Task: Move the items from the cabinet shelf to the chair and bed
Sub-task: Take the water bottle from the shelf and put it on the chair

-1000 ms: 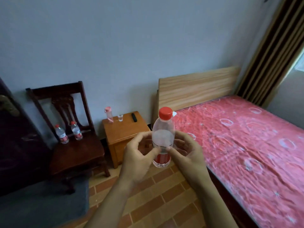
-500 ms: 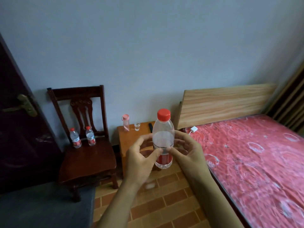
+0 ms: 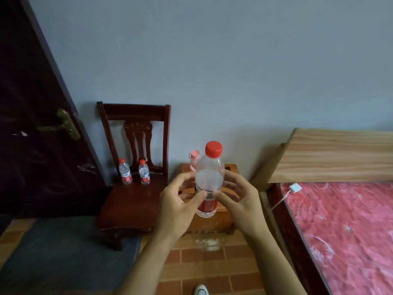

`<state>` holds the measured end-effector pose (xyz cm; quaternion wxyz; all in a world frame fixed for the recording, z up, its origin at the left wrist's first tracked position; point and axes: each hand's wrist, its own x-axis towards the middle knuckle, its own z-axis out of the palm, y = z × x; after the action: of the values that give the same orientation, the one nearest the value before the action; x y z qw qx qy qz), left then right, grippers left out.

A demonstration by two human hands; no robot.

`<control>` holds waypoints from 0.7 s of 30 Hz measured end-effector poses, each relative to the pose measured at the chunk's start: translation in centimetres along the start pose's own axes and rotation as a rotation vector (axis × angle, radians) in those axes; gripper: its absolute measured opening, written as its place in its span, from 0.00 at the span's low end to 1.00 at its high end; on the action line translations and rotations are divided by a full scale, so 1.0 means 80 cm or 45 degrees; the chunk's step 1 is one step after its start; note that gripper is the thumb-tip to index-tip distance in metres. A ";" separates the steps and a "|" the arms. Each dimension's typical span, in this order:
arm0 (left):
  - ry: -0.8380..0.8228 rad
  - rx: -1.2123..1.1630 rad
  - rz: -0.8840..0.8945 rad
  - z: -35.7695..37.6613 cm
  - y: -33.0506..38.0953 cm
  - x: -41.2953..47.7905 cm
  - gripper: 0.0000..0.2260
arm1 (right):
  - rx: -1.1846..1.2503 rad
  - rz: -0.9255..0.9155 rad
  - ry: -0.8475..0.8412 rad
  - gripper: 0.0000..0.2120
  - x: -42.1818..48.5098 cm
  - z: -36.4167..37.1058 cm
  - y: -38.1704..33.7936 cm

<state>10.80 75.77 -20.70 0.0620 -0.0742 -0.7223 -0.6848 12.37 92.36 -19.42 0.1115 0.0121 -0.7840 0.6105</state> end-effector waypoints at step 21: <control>0.412 0.145 -0.134 -0.106 -0.084 0.214 0.19 | 0.080 -0.001 -0.447 0.24 0.279 0.166 0.075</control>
<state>-7.37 67.35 -23.56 0.1456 0.0787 -0.7434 -0.6480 -12.45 83.74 -23.99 -0.0273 0.1223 -0.7719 0.6233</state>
